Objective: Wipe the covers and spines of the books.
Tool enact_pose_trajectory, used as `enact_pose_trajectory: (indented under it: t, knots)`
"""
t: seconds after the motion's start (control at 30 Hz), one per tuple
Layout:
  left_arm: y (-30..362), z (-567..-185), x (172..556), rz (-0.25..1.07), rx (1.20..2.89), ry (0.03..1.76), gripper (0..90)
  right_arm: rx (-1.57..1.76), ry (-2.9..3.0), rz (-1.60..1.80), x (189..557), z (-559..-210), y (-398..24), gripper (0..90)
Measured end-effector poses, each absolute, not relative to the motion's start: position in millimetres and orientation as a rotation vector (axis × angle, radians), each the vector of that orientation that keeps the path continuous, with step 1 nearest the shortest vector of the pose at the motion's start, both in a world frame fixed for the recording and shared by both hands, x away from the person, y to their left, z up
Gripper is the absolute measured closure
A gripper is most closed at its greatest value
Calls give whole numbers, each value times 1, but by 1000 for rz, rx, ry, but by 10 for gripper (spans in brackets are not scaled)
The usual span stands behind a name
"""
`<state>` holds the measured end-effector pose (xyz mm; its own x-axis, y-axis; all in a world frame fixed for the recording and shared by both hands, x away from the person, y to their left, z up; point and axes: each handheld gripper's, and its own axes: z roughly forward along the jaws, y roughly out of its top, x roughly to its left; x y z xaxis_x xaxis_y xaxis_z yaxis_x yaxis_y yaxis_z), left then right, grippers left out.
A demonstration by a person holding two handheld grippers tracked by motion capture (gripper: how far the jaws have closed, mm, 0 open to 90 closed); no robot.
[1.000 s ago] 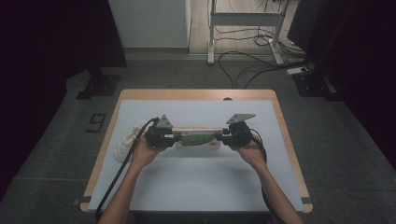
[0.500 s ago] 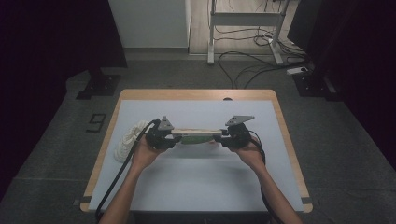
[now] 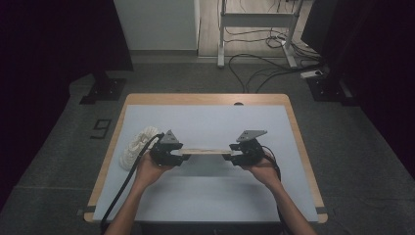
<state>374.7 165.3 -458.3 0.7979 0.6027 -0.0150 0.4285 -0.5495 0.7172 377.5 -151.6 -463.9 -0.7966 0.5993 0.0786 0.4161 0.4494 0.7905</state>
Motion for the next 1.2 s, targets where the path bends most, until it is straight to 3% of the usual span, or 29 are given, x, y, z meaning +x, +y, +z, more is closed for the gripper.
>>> enact_pose_trajectory:
  t: [0.63,1.2]
  knots:
    - [165,-486,347,282,2227,805,312,895,2508,1229,352,-490,-154,387]
    - [164,-516,327,322,2261,795,321,891,2512,1172,331,-522,-153,369]
